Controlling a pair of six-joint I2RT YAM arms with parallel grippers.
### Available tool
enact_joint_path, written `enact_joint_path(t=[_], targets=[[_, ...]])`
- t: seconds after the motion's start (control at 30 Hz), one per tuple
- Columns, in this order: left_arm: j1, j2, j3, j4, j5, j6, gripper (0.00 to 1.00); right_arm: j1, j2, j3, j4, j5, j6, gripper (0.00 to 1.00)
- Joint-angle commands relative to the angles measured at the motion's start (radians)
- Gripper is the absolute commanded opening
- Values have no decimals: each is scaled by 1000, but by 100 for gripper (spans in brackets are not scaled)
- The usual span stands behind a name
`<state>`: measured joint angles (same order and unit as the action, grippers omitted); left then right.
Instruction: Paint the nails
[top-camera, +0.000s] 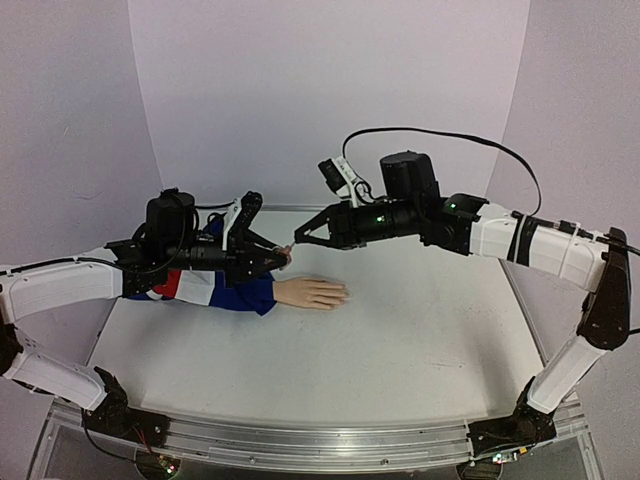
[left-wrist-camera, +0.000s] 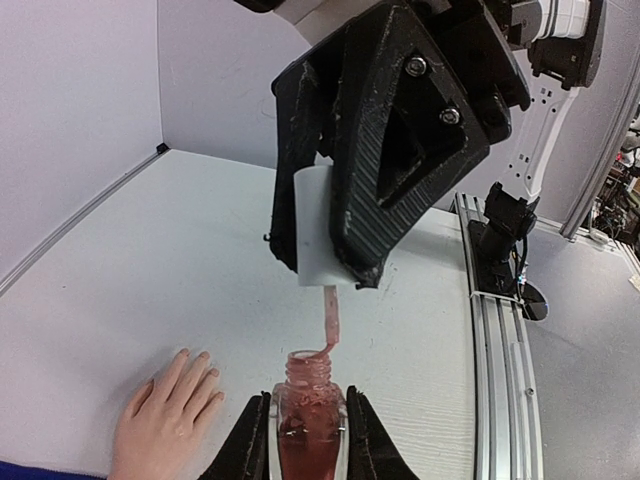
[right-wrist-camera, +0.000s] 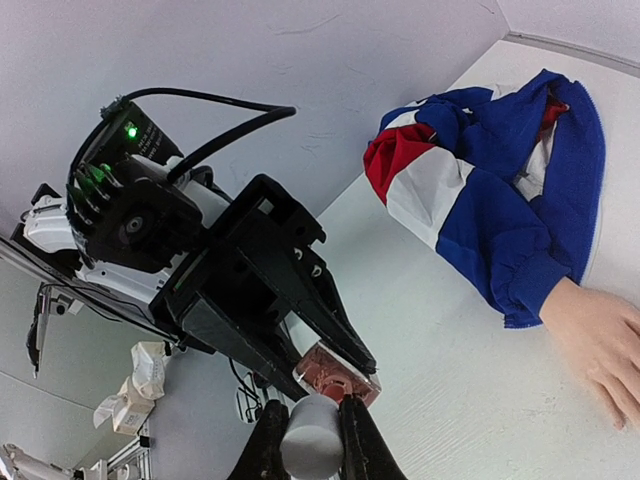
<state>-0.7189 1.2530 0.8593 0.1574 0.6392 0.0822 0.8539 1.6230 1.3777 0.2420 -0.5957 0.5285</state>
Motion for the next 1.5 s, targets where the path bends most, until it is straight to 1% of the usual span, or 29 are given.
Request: enact_joint_path(t=[0.0, 0.27, 0.47, 0.53, 0.63, 0.8, 0.93, 1.13, 1.3, 1.47], targets=[[3, 3, 14, 19, -9, 21, 0, 2, -61, 0, 60, 2, 3, 0], [3, 5, 12, 17, -14, 21, 0, 3, -76, -13, 75, 15, 4, 0], [3, -7, 9, 15, -43, 18, 0, -4, -110, -53, 88, 71, 18, 0], [2, -25, 5, 13, -80, 9, 0, -15, -132, -91, 90, 140, 42, 0], [3, -83, -1, -3, -190, -9, 0, -30, -165, -185, 104, 262, 96, 0], [3, -170, 51, -75, -329, -20, 0, -33, -176, -361, 150, 388, 169, 0], [2, -177, 136, -148, -341, -6, 0, -33, -135, -476, 235, 447, 202, 0], [2, -162, 207, -177, -336, 38, 0, -33, 2, -577, 415, 473, 183, 0], [2, -185, 165, -181, -360, 85, 0, -32, 82, -646, 579, 548, 150, 0], [3, -194, 137, -180, -389, 134, 0, -34, 176, -590, 614, 565, 143, 0]])
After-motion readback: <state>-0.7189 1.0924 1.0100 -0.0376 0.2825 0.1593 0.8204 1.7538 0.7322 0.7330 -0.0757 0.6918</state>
